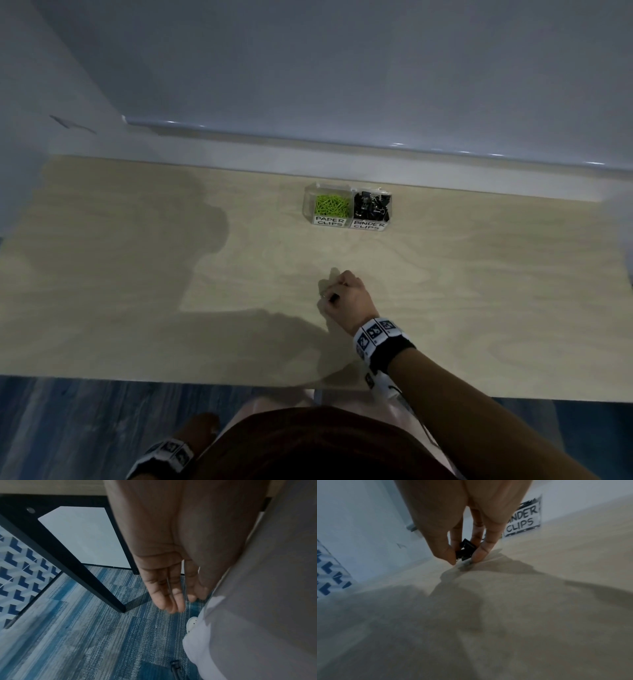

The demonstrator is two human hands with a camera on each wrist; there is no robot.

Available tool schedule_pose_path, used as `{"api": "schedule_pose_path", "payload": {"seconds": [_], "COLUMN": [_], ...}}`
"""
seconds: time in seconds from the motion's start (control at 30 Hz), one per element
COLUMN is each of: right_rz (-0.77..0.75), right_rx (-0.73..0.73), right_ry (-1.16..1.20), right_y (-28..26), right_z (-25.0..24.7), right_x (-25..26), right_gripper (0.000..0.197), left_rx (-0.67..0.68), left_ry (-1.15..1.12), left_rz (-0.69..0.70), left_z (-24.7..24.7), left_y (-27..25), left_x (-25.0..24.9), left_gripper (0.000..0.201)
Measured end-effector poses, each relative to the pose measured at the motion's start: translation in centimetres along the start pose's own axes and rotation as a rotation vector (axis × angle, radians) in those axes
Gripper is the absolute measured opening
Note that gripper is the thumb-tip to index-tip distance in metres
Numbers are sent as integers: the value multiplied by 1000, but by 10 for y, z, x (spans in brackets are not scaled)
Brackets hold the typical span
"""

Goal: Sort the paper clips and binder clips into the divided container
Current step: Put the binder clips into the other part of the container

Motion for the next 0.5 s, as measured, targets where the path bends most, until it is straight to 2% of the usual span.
{"api": "schedule_pose_path", "payload": {"seconds": [0.13,0.33,0.4,0.5], "right_rz": [-59,18,57,33], "right_rx": [-142,-387,-394,-296], "right_ry": [70,60,23,-57], "right_y": [14,90,113,130], "right_z": [-44,-118,-125,-118], "right_x": [-5,-21,-27,-33], "right_gripper": [3,10,12,17], "left_rx": [-69,-110,-85,-63], "left_ry": [-78,-56,-17,33], "left_rz": [5,-35,-40,1], "left_z": [-4,-10,-13,-15], "left_y": [9,17,20,22], "left_x": [-9,-11,-16,-24], "left_gripper": [37,45,47,46]}}
Point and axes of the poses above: each hand's wrist, its own y-axis towards the middle knuckle, its own z-axis out of the palm, x = y × z, the point moved 2 cm from there along y, towards the middle knuckle, and after that the axes turned 4 degrees about -x, right-handed, at the moved point
